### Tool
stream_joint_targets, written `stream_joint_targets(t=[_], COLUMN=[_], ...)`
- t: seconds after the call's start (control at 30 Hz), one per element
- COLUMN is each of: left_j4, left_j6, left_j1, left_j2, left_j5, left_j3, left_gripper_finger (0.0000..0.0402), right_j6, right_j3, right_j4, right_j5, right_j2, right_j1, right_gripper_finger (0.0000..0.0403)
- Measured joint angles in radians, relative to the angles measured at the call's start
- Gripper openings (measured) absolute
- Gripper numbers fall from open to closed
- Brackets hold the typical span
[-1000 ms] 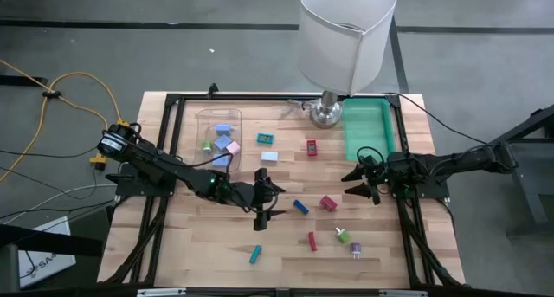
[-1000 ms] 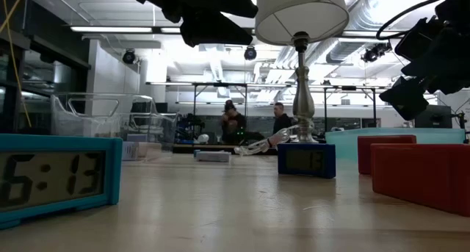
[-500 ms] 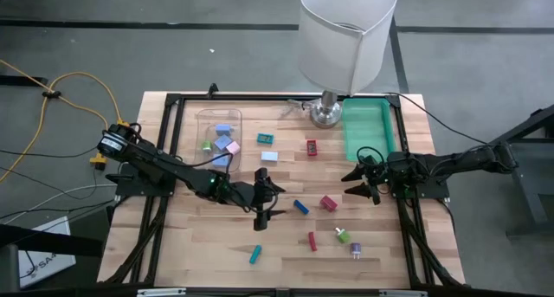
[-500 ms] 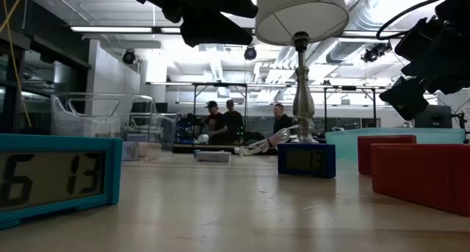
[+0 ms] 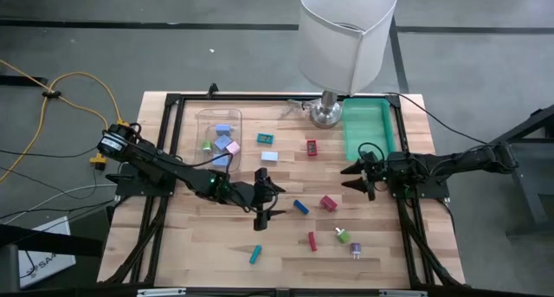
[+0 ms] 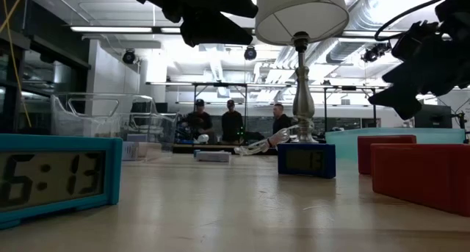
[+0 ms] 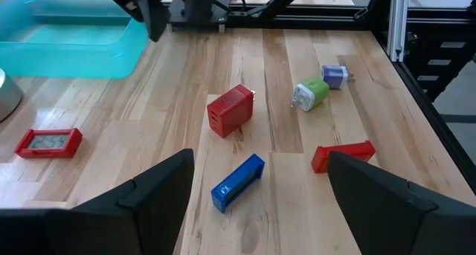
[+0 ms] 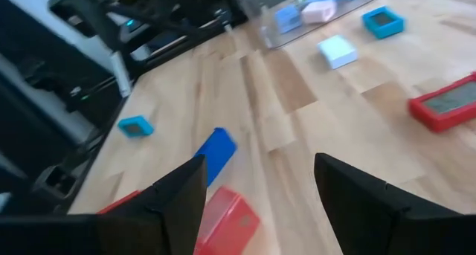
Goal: Pick & Place Office items
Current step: Put the red charger adapter into the transparent bin
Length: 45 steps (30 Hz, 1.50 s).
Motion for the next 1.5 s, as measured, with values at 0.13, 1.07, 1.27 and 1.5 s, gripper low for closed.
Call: stream_joint_targets(t=[0.13,1.07,1.27,1.5], left_j4=[0.0,0.001,0.003,0.003], left_j6=[0.0,0.0,0.0,0.0], left_j1=[0.0,0.0,0.0,0.0], left_j2=[0.0,0.0,0.0,0.0], left_j5=[0.0,0.0,0.0,0.0], left_j3=[0.0,0.0,0.0,0.0], left_gripper_finger=[0.0301,0.0301,0.0301,0.0301], right_j6=[0.0,-0.163,-0.105,-0.036], right_j3=[0.0,0.363,0.492,0.669], right_j4=[0.0,-0.316,-0.361,-0.5], right_j5=[0.016,0.194,0.205,0.306], right_j2=[0.0,0.233,0.423,0.618], right_j1=[0.0,0.095,0.178,0.304], right_gripper_finger=[0.0235,0.0235,0.0235,0.0235])
